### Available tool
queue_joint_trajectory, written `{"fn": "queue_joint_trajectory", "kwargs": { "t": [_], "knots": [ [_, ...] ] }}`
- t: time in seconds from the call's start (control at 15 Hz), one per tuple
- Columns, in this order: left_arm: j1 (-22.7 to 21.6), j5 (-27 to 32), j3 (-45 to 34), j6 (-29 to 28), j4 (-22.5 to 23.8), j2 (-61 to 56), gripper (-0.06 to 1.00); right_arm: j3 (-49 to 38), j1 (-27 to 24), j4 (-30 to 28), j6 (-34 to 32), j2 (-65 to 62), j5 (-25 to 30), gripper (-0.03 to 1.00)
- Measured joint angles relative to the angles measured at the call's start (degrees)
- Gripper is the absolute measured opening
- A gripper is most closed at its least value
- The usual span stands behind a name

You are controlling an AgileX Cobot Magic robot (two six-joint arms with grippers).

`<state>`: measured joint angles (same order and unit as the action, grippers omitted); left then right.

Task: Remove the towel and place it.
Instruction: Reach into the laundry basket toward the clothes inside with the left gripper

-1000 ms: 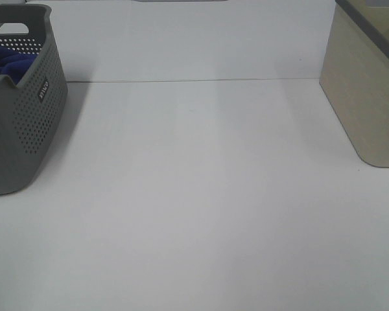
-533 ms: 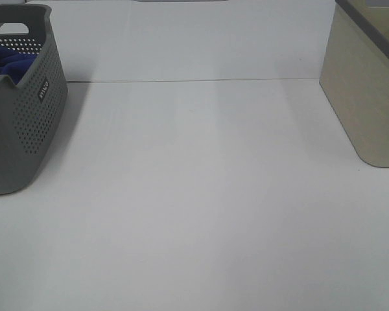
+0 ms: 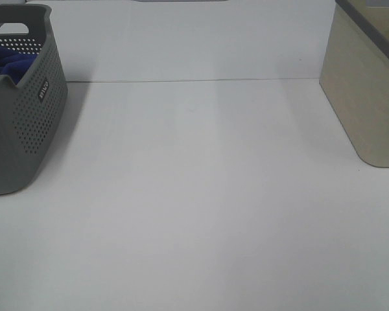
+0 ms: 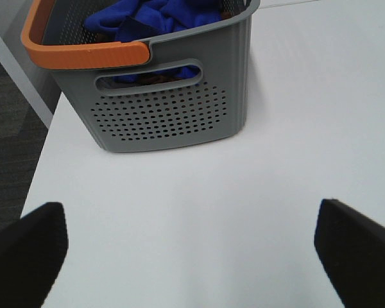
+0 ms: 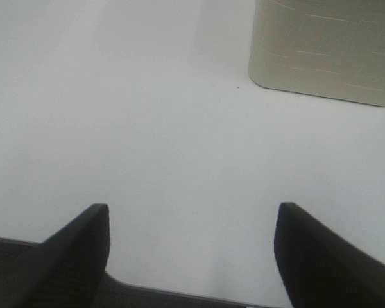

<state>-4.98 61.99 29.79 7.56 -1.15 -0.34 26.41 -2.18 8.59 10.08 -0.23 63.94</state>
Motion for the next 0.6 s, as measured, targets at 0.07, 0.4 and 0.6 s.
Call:
{"fn": "queue_joint_trajectory", "kwargs": {
  "t": [0.07,0.4,0.6],
  "knots": [
    [0.0,0.1,0.4,3.0,0.0,0.2,0.99,0.0,0.0,0.0,0.0,0.0,0.0,0.71],
    [0.0,6.1,15.7,26.2,0.2,21.2,0.99,0.0,0.0,0.0,0.0,0.0,0.0,0.71],
    [0.0,6.5,25.8,41.2,1.7,37.2,0.99,0.0,0.0,0.0,0.0,0.0,0.0,0.71]
  ]
}}
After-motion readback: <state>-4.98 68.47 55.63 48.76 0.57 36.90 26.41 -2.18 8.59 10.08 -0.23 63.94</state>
